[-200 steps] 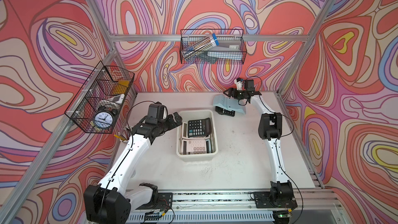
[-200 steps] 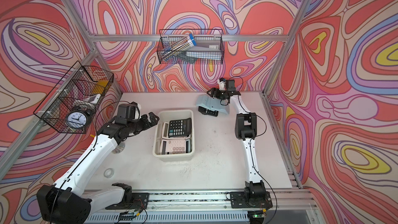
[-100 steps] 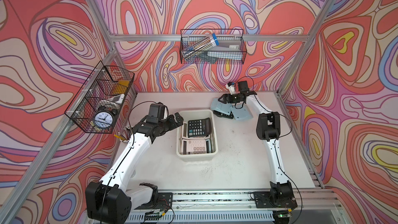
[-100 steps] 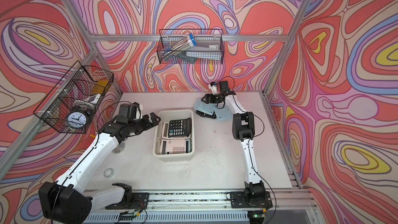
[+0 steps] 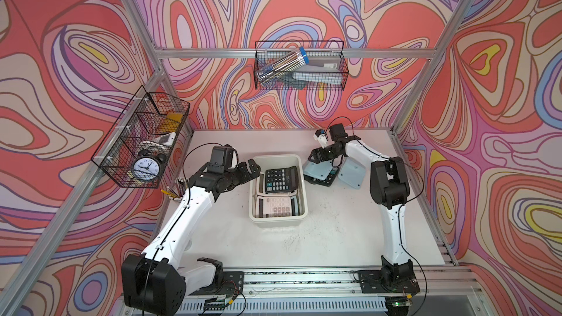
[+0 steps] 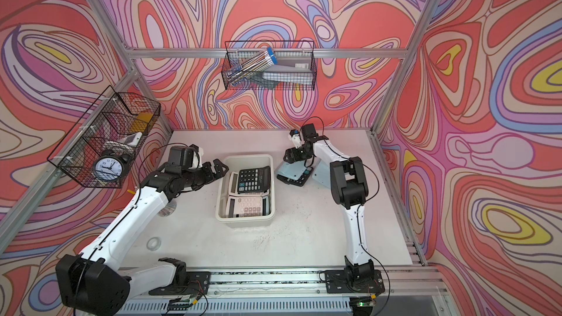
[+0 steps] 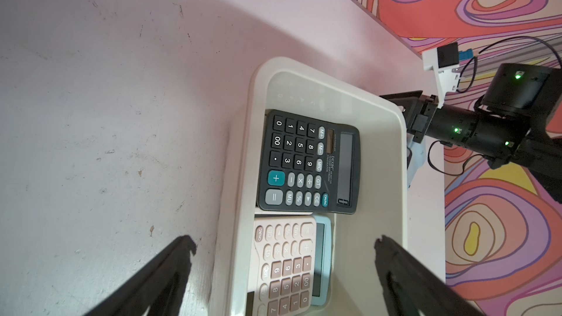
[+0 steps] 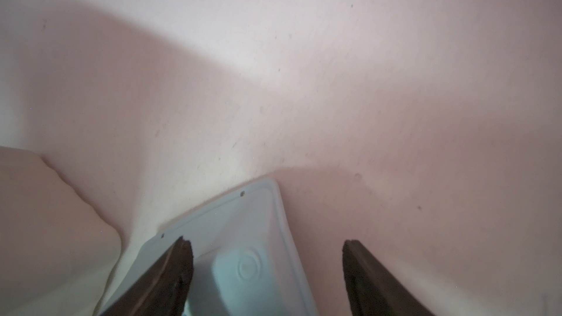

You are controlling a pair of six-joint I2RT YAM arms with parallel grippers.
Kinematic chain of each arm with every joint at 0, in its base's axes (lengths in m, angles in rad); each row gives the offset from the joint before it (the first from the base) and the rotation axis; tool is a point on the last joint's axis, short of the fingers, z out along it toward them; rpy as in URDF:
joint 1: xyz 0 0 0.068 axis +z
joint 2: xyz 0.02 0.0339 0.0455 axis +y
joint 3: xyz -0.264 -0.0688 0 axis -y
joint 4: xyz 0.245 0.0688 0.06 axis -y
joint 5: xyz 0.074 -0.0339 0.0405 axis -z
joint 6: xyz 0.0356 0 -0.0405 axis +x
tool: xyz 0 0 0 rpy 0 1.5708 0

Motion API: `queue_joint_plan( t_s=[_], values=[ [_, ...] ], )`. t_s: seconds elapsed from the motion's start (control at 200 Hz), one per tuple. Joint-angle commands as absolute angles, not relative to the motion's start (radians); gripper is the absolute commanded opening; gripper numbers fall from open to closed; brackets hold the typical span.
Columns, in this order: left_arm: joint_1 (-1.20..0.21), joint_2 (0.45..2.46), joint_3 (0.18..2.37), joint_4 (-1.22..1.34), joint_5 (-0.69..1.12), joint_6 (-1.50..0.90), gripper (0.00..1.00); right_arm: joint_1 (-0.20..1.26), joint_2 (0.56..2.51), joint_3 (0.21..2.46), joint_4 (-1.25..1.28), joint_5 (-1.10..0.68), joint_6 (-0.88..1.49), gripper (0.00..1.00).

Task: Put the calculator in the storage box
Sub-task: Adjust the calculator at the center of the board.

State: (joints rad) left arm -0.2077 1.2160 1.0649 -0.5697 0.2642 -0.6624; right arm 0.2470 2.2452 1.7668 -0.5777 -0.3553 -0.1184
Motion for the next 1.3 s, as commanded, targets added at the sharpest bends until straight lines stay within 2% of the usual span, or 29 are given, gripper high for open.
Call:
queue_joint_plan(
  t_s=[0.0, 0.26, 0.481, 0.651, 0.901, 1.292],
  values=[
    [-0.201, 1.223, 1.079, -0.572, 0.284, -0.66, 0.99, 0.266, 2.172, 1.652, -0.588, -0.231, -0.125, 0.78],
    [-0.226, 1.23, 1.096, -0.565, 0.294, -0.653, 0.99, 0.284, 1.924, 1.383, -0.545, -0.158, -0.042, 0.77],
    [-0.31, 1.264, 1.178, -0.571, 0.248, -0.646, 0.99, 0.276, 1.785, 1.323, -0.562, -0.09, 0.124, 0.79],
    [-0.393, 1.306, 1.275, -0.581, 0.203, -0.637, 0.99, 0.237, 1.69, 1.268, -0.533, -0.18, 0.234, 0.79],
    [-0.506, 1.425, 1.424, -0.572, 0.174, -0.618, 0.99, 0.079, 1.543, 1.095, -0.428, -0.426, 0.358, 0.77],
    [-0.698, 1.702, 1.686, -0.597, 0.157, -0.579, 0.99, -0.051, 1.477, 0.956, -0.444, -0.466, 0.37, 0.76]
  ],
)
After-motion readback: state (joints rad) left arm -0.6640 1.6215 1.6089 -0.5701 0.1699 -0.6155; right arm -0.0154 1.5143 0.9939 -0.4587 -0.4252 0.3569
